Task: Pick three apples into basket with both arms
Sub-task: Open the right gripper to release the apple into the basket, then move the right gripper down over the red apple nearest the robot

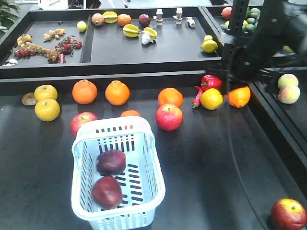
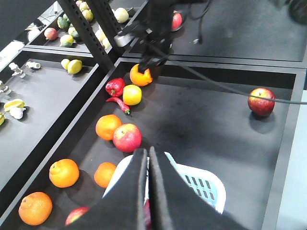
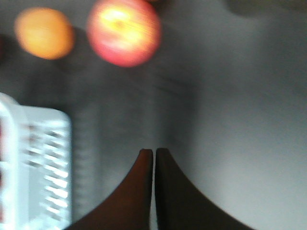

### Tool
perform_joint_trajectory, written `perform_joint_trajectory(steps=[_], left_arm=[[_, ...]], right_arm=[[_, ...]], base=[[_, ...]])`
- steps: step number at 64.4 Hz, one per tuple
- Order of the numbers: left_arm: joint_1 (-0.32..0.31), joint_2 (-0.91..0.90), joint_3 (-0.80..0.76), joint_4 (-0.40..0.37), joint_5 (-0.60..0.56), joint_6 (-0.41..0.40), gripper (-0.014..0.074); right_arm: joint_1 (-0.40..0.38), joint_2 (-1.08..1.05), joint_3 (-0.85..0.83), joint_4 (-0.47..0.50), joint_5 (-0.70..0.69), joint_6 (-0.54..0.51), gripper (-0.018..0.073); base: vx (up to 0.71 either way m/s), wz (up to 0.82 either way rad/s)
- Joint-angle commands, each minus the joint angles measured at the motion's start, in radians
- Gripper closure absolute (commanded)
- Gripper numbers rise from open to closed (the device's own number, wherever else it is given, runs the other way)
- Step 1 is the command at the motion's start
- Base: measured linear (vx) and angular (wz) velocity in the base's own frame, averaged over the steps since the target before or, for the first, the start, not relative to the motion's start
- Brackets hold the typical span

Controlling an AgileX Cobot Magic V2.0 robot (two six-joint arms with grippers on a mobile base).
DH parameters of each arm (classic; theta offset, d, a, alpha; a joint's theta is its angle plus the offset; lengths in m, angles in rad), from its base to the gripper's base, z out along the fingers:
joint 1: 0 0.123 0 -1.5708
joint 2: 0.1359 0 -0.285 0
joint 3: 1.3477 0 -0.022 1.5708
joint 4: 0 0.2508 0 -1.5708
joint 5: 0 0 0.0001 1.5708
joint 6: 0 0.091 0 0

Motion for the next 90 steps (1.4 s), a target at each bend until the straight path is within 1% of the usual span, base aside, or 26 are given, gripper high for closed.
perform_joint_trajectory(steps=[1, 8, 18, 30, 44, 49, 60, 66, 75, 82, 88, 90], left_arm=[[-0.006, -0.005, -0.024, -0.020, -0.053, -0.004, 0.0603], [-0.006, -0.005, -0.024, -0.020, -0.053, -0.004, 0.0603], [-0.006, -0.005, -0.024, -0.020, -0.053, -0.004, 0.0603], [-0.006, -0.005, -0.024, -0.020, -0.053, -0.004, 0.0603], [-0.006, -0.005, -0.024, -0.020, -0.053, -0.004, 0.0603], [-0.006, -0.005, -0.024, -0.020, -0.053, -0.004, 0.0603], [-0.006, -0.005, -0.024, -0.020, -0.053, -0.004, 0.0603], [-0.006, -0.005, -0.024, -0.020, -0.053, -0.004, 0.0603], [-0.006, -0.005, -0.024, -0.020, -0.053, -0.004, 0.0603], [-0.006, -0.005, -0.024, -0.020, -0.053, -0.004, 0.0603], [-0.006, -0.005, -0.024, -0.020, -0.053, -0.004, 0.0603], [-0.006, -0.005, -0.024, -0.020, -0.053, -0.004, 0.0603]], right_arm=[[-0.042, -0.130, 0.109, -0.048, 0.048, -0.001, 0.0565], [-0.087, -0.222, 0.314, -0.062, 0.048, -0.003, 0.0564], [-0.107, -0.307, 0.592, -0.058, 0.048, 0.000, 0.0564], [-0.108, -0.390, 0.792, -0.068, 0.049, -0.013, 0.0560], [-0.120, -0.497, 0.892, -0.125, 0.049, -0.022, 0.0560], [-0.144, -0.547, 0.927, -0.141, 0.049, -0.022, 0.0560], [-0.239, -0.638, 0.998, -0.139, 0.049, -0.026, 0.0560], [-0.288, -0.662, 1.007, -0.139, 0.049, -0.033, 0.0560], [-0.299, -0.666, 1.007, -0.142, 0.047, -0.056, 0.0547], [-0.299, -0.666, 1.007, -0.142, 0.030, -0.060, 0.0494], [-0.299, -0.666, 1.007, -0.142, 0.024, -0.060, 0.0406], [-0.299, -0.666, 1.007, -0.142, 0.022, -0.060, 0.0361]], base=[[0.00, 0.00], [0.00, 0.00], [0.00, 0.00], [0.00, 0.00], [0.00, 0.00], [0.00, 0.00], [0.00, 0.00], [0.00, 0.00], [0.00, 0.00], [0.00, 0.00], [0.00, 0.00], [0.00, 0.00]])
